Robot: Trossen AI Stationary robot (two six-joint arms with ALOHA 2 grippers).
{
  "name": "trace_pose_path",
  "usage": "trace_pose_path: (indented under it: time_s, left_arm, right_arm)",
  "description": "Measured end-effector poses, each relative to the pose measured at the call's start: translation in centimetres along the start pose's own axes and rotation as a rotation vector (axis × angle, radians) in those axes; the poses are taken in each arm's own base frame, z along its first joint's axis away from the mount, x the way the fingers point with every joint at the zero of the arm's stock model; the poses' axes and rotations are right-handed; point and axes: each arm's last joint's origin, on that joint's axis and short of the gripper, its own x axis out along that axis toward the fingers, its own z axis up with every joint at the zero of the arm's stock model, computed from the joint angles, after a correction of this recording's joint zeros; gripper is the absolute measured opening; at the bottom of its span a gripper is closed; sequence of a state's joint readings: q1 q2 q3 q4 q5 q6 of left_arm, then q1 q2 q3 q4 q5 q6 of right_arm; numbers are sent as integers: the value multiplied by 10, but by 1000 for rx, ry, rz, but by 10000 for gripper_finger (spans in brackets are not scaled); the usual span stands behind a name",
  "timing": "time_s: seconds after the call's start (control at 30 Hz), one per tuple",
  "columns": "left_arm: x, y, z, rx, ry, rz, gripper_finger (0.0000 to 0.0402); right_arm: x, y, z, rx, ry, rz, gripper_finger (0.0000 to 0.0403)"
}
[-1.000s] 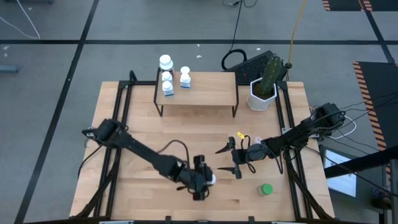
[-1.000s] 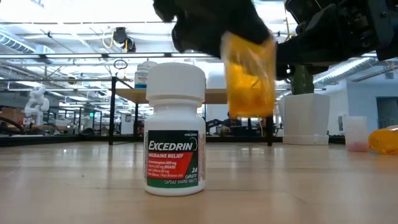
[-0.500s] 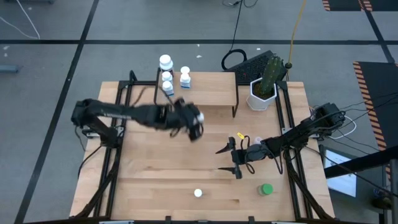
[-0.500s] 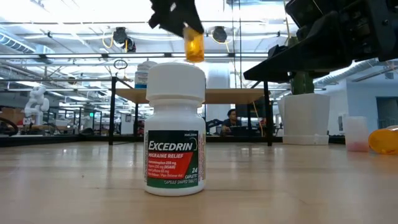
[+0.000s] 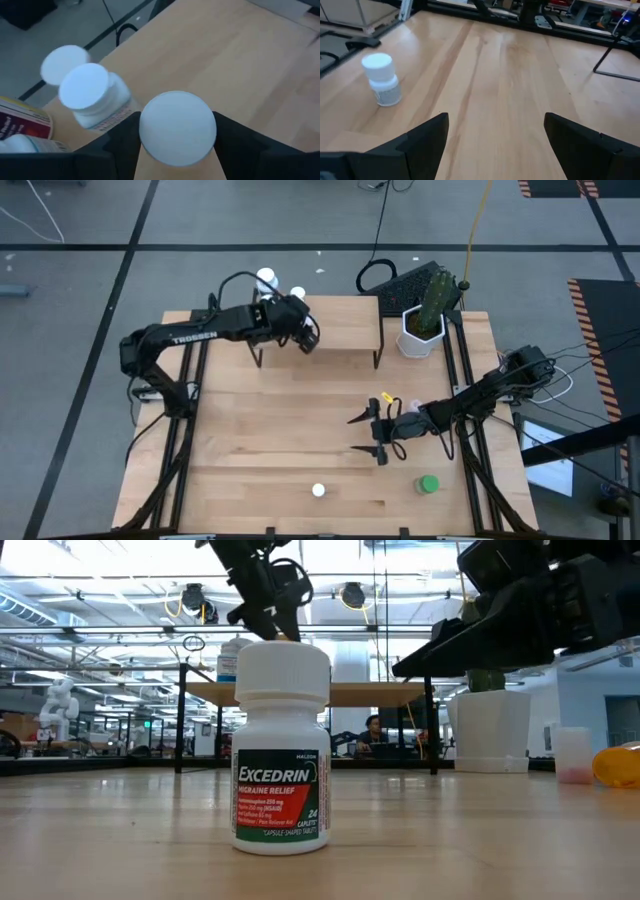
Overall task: Pick and place medicine bottles onto shelf by color
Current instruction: Put the bottom orange pill bottle on the shelf
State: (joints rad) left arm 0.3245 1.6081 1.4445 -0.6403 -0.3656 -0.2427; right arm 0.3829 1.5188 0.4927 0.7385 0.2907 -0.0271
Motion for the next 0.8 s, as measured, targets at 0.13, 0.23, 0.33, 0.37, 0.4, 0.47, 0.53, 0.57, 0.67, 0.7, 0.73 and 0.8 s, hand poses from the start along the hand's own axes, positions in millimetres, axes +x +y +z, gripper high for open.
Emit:
trace_pose_path:
  time_s: [0.13,0.23,0.33,0.37,0.4,0.47,0.53,0.57,0.67,0.7,0.73,0.8]
  left_arm:
    - [3,5,-1,9,18,15,238]
    - [3,5,-1,27,21,15,239]
    - [3,4,-1,37,23,13,232]
    - [3,3,-2,47,24,12,231]
    - [2,3,-2,62,27,12,230]
    - [2,2,-3,86,33,16,232]
    - [3,0,-4,93,30,34,237]
    - [4,0,-4,95,33,36,240]
    - [4,0,-4,95,33,40,248]
    - [4,0,-4,94,31,42,251]
    - [4,0,-4,94,30,43,253]
    - [4,0,-4,93,31,43,259]
  right_arm:
    - [0,0,-2,-9,18,-2,325]
    - [0,0,-2,-10,17,-2,325]
    - [0,0,-2,-17,17,-2,325]
    - [0,0,-2,-17,18,-2,325]
    - [0,0,-2,-17,17,-1,325]
    - [0,0,-2,-17,17,-1,325]
    - [0,0,-2,-16,17,-1,325]
    - [0,0,-2,-17,17,-1,325]
    - [0,-1,-2,-16,20,-3,325]
    - [0,-1,-2,-17,23,-4,325]
    - [0,-1,-2,-17,25,-4,325]
    - [0,-1,-2,-17,25,-5,325]
